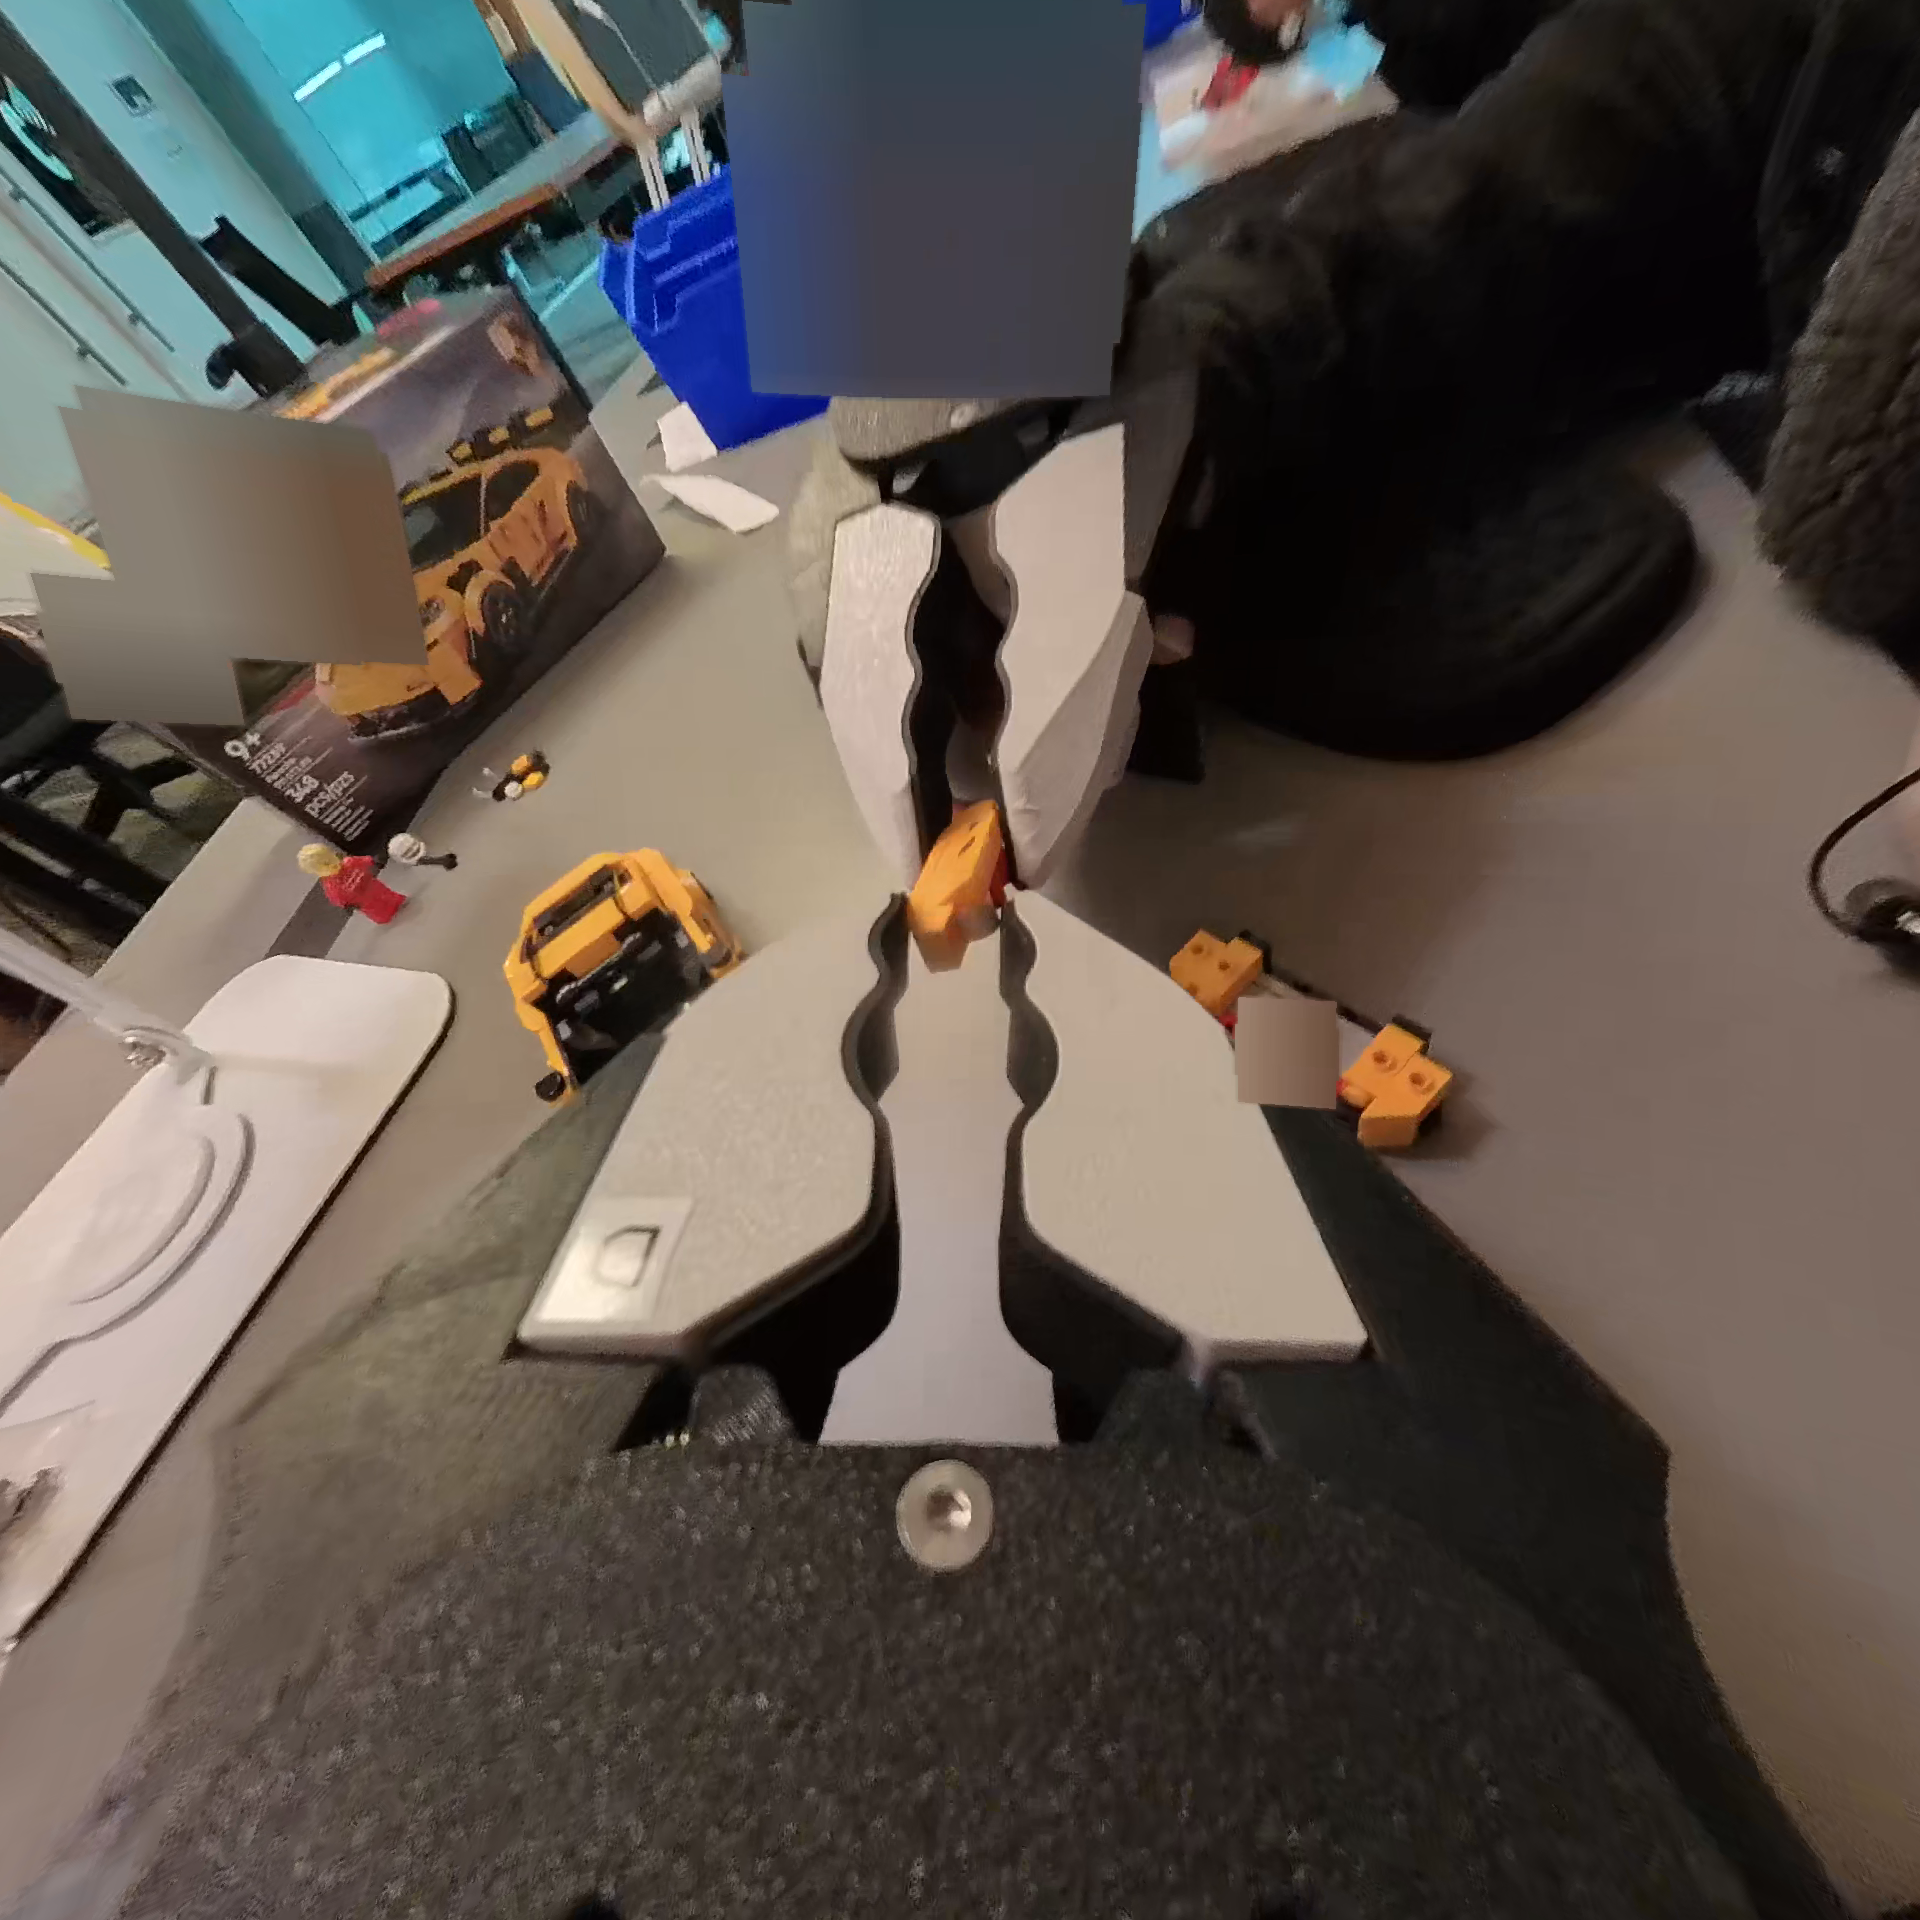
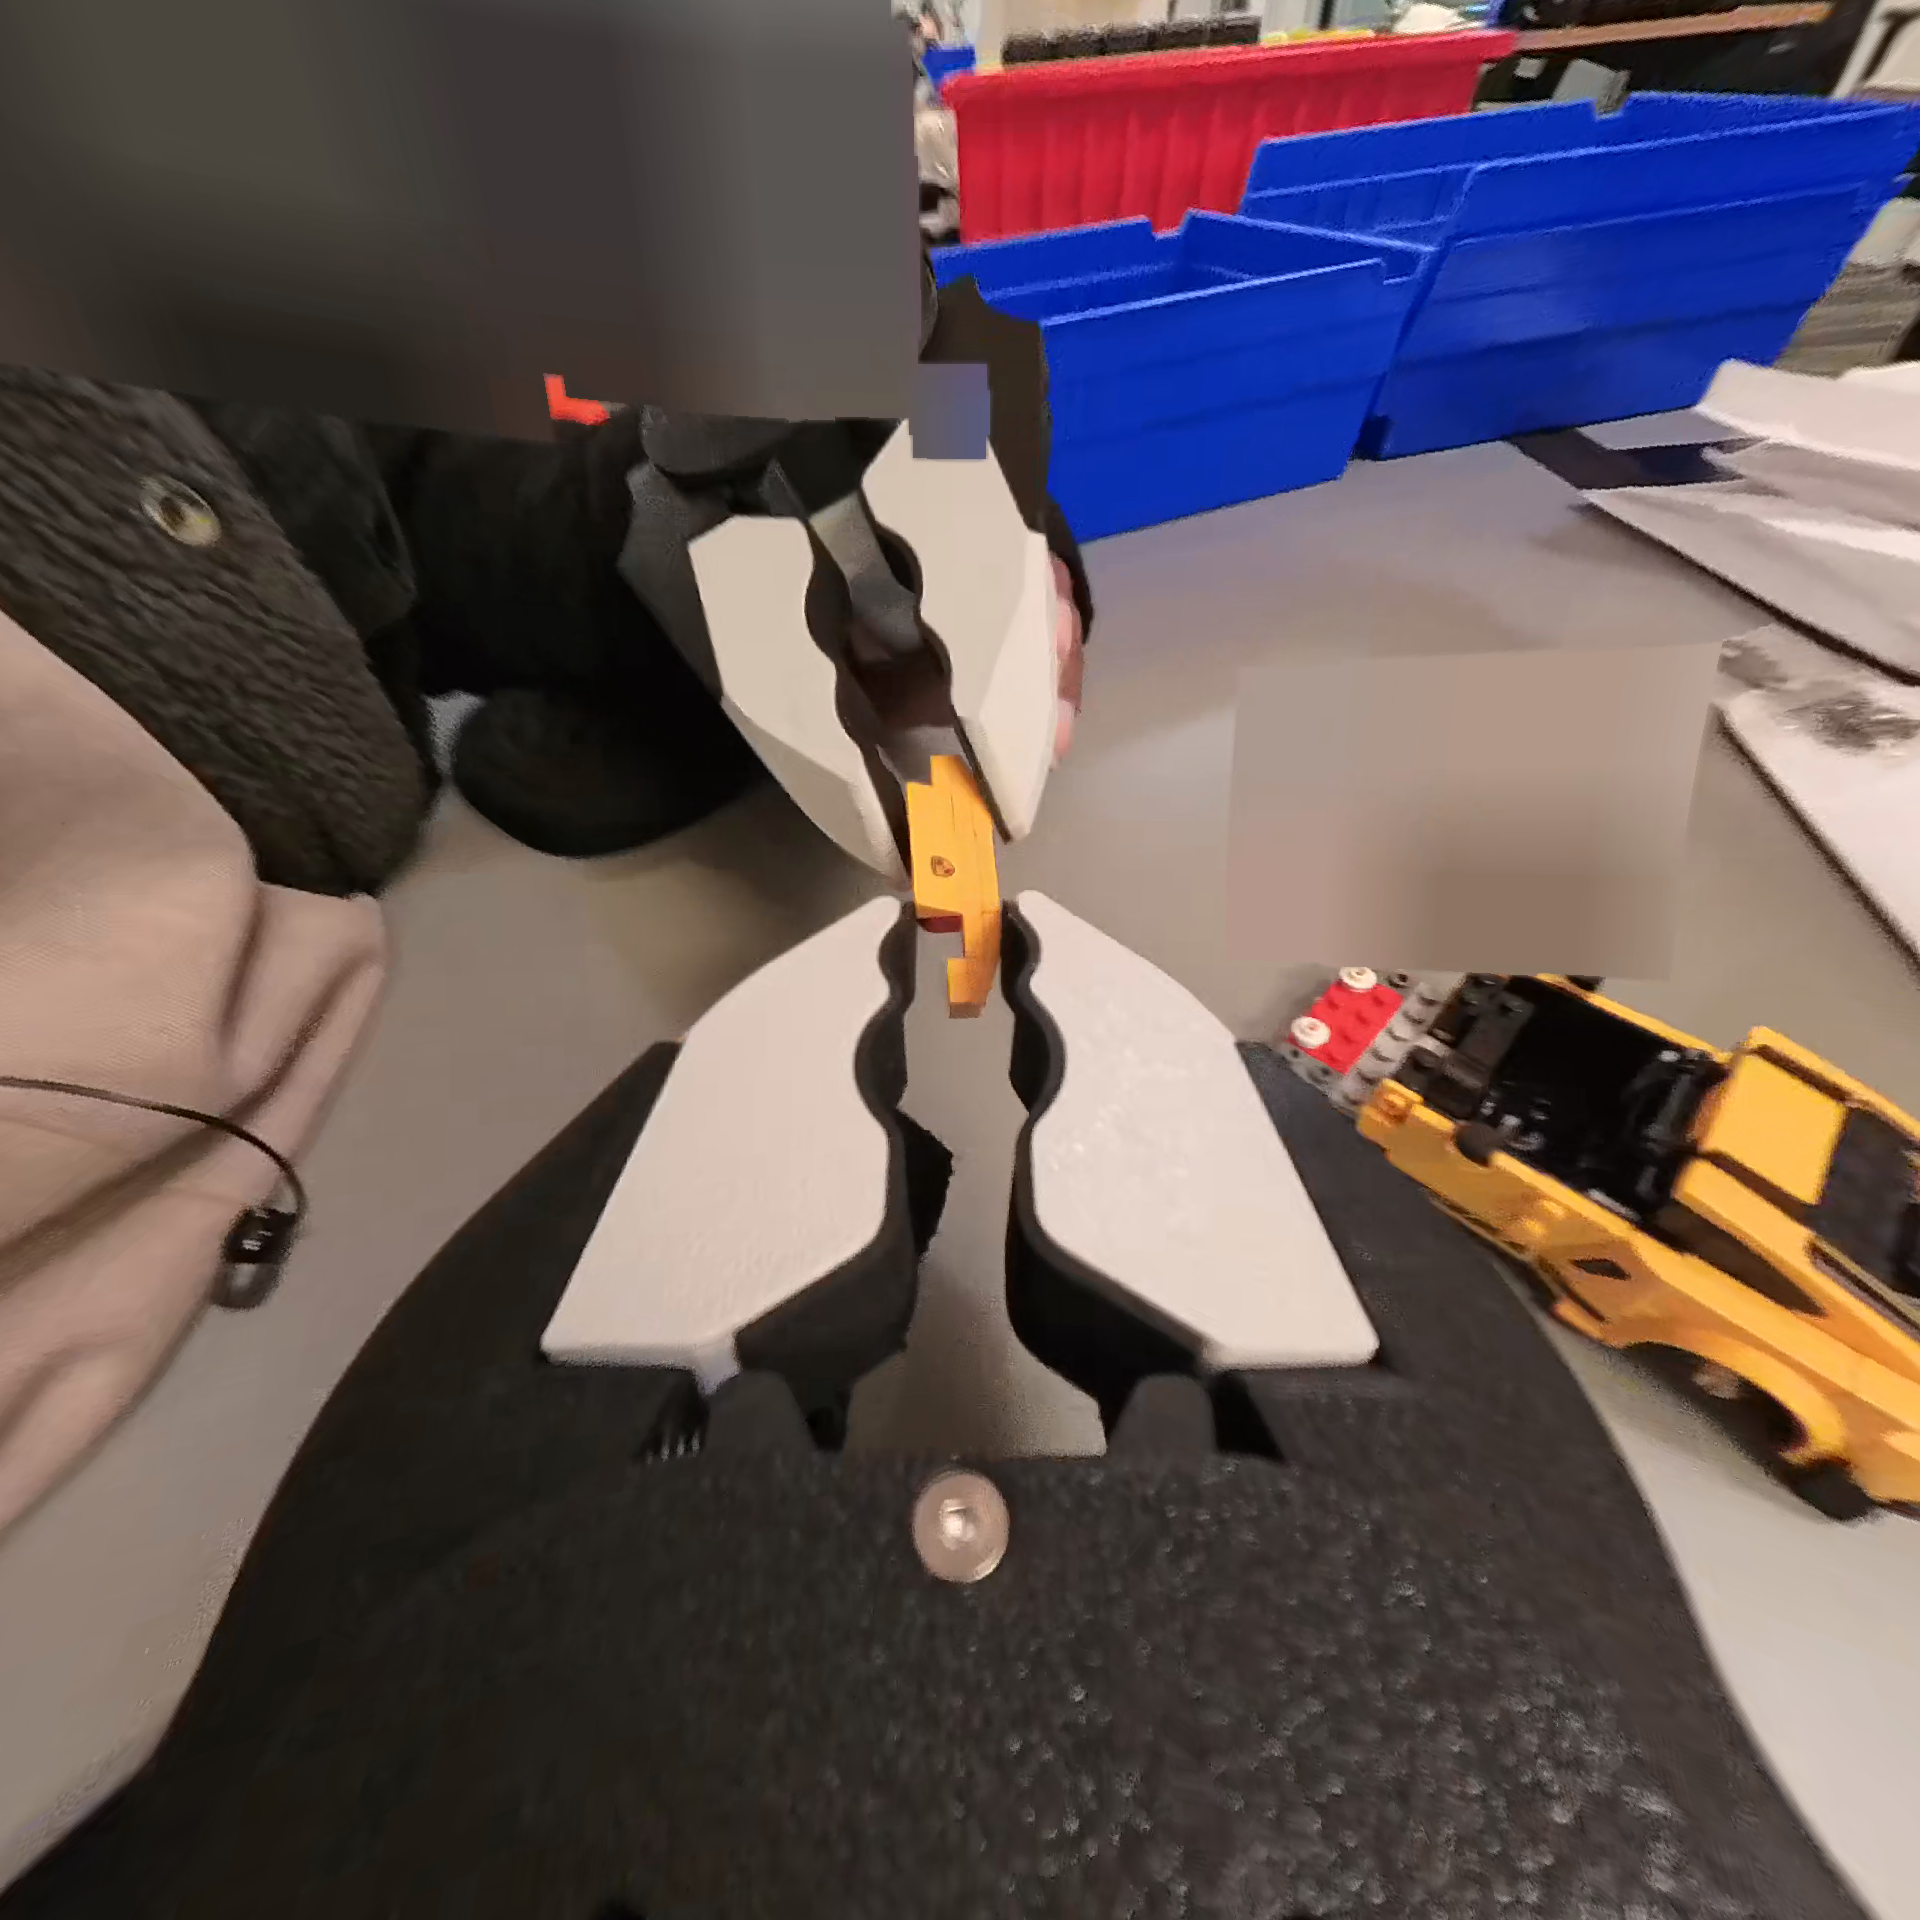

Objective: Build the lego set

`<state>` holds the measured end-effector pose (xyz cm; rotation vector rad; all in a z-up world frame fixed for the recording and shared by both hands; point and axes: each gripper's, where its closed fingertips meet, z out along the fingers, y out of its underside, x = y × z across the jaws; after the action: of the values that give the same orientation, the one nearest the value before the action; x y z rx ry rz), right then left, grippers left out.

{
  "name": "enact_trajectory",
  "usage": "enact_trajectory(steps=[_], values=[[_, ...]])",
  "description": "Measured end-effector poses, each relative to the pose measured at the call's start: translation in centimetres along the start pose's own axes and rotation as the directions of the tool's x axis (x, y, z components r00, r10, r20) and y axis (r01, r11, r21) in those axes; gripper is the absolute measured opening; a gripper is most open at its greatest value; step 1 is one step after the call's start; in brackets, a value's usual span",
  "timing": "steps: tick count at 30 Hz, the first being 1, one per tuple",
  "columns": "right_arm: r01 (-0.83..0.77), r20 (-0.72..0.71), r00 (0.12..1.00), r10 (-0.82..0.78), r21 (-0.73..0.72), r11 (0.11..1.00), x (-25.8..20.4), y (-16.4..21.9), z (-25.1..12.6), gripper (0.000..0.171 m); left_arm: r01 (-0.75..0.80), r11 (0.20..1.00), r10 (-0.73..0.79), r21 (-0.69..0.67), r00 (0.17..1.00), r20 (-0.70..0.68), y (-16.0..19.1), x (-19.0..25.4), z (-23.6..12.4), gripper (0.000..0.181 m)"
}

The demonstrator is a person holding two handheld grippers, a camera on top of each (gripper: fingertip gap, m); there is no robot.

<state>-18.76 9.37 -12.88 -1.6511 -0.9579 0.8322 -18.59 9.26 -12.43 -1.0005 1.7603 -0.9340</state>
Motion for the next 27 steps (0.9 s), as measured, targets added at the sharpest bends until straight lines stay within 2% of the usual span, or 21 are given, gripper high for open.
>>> enact_trajectory(steps=[5, 8, 10, 16, 22, 24, 27], values=[[-0.183, 0.153, 0.973, 0.171, 0.072, 0.980, -0.9, -1.2, -0.4, 0.017, 0.099, 0.989, -0.095, 0.108, 0.995, -0.043, -2.0, 0.2, -0.4, 0.016], [-0.211, 0.193, 0.962, 0.195, 0.067, 0.975, -1.3, -1.2, -0.5, 0.016, 0.164, 0.973, -0.151, 0.161, 0.985, -0.088, -2.8, 0.4, -0.7, 0.015], [-0.194, 0.178, 0.967, 0.184, 0.044, 0.980, -1.2, -0.7, -0.3, 0.012, 0.216, 0.952, -0.192, 0.216, 0.973, -0.125, -3.7, 0.4, -1.2, 0.009], [-0.194, 0.203, 0.962, 0.183, 0.034, 0.980, -1.7, -0.7, -0.1, 0.009, 0.333, 0.919, -0.299, 0.213, 0.938, -0.177, -3.7, 0.2, -1.0, 0.008], [-0.317, 0.266, 0.914, 0.306, 0.000, 0.948, -1.8, -0.7, -0.2, 0.008, 0.589, 0.790, -0.537, 0.173, 0.799, -0.270, -3.3, -0.6, -0.8, 0.008], [-0.340, 0.275, 0.904, 0.328, -0.003, 0.940, -1.8, -0.8, -0.3, 0.008, 0.639, 0.752, -0.582, 0.165, 0.760, -0.290, -3.2, -0.9, -0.8, 0.008], [-0.346, 0.276, 0.902, 0.332, 0.000, 0.938, -1.7, -0.9, -0.3, 0.008, 0.657, 0.736, -0.596, 0.163, 0.744, -0.303, -3.2, -0.9, -0.8, 0.008]])
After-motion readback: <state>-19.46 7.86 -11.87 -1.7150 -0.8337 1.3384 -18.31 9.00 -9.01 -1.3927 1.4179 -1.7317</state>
